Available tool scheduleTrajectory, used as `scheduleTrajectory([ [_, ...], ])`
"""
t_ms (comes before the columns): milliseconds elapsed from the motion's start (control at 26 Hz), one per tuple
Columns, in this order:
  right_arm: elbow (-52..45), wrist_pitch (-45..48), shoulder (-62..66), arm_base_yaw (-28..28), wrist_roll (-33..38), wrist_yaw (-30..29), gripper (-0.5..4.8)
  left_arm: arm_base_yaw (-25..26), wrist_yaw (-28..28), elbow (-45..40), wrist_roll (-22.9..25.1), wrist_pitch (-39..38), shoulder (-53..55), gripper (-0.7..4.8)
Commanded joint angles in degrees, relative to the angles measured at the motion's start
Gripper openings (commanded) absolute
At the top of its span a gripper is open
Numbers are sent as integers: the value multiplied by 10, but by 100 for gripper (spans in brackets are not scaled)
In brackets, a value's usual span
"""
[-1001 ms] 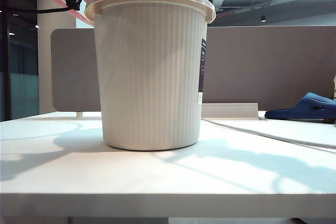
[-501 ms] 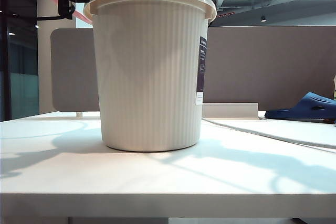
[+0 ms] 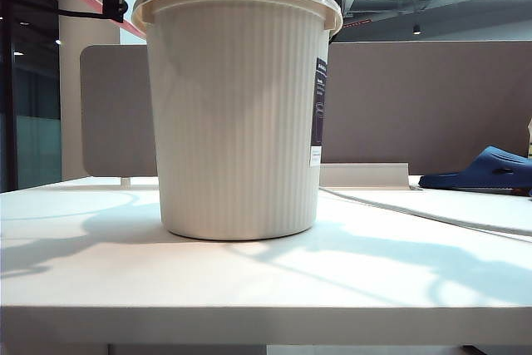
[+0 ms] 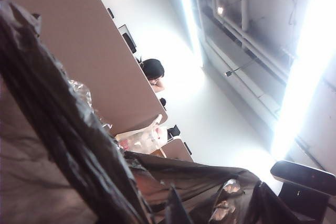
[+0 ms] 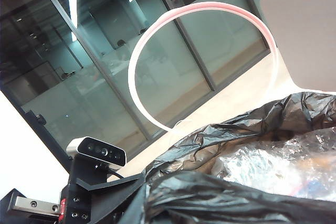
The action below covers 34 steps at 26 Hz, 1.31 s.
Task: Open the ring lid of the trash can, pull out the black garbage bag inside, and place it on the table.
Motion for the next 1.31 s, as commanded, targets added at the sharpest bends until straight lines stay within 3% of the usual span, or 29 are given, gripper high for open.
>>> scheduleTrajectory([
  [39, 3, 6, -2, 1, -4, -6, -5, 0, -10, 2, 2, 4, -2, 51],
  [116, 3, 4, -2, 1, -4, -9, -5, 0, -12, 2, 3, 4, -2, -6],
  [655, 3, -64, -2, 1, -38, -1, -5, 0, -19, 27, 6, -1, -2, -6],
  [1310, 21, -11, -1, 1, -39, 0, -5, 0, 2, 95, 54, -17, -2, -6],
])
